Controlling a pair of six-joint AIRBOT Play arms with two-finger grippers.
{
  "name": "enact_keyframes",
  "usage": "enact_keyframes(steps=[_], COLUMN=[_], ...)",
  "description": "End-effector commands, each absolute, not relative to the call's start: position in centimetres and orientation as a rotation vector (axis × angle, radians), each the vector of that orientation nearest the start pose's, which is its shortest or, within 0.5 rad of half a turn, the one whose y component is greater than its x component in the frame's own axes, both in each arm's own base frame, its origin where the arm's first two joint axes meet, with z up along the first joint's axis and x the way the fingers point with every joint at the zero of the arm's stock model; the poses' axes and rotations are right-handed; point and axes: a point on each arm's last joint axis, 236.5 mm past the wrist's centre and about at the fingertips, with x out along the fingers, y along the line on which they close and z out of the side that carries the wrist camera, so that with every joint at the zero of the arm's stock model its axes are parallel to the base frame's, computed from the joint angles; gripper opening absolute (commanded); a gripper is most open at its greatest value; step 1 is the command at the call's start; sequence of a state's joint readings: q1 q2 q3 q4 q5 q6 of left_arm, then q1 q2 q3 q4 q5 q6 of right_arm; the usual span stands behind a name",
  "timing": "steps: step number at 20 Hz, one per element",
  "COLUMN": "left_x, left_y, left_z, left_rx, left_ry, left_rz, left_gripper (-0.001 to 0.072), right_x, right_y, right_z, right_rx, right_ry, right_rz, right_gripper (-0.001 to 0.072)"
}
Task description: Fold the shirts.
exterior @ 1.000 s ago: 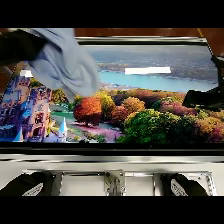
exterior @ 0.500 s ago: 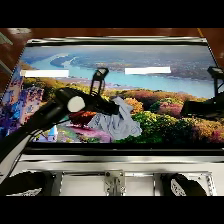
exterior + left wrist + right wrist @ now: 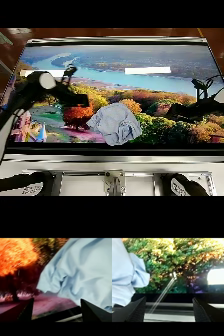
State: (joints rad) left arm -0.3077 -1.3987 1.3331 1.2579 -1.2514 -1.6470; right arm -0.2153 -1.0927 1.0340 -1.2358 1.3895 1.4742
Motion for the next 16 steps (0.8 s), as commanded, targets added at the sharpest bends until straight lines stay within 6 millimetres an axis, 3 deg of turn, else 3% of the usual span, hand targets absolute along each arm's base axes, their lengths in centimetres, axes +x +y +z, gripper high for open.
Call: enact_keyframes(steps=[1, 3, 8, 12, 16], left_x=[33.0, 31.4, 29.2, 29.7, 30.5], left_y=[-12.9, -13.7, -20.8, -26.5, -28.5], left_z=[0.5, -2.6, -8.0, -9.0, -10.6], left_rx=[-0.347, -0.520, -0.780, -0.900, -0.957], left_ry=[1.559, 1.605, 1.588, 1.564, 1.533], left_rz=[-0.382, -0.376, -0.397, -0.441, -0.396], left_gripper=[0.0719, 0.0719, 0.0719, 0.0718, 0.0703], right_x=[30.7, 30.2, 30.4, 30.4, 30.3], right_y=[2.1, 2.4, 3.5, 4.7, 5.9], right_z=[1.4, 0.0, -2.4, -3.1, -3.4], right_rx=[0.548, 0.572, 0.585, 0.624, 0.559], right_ry=[1.440, 1.508, 1.574, 1.609, 1.622], right_rz=[0.233, 0.258, 0.294, 0.327, 0.349], right_gripper=[0.0692, 0.0692, 0.0693, 0.0699, 0.0699])
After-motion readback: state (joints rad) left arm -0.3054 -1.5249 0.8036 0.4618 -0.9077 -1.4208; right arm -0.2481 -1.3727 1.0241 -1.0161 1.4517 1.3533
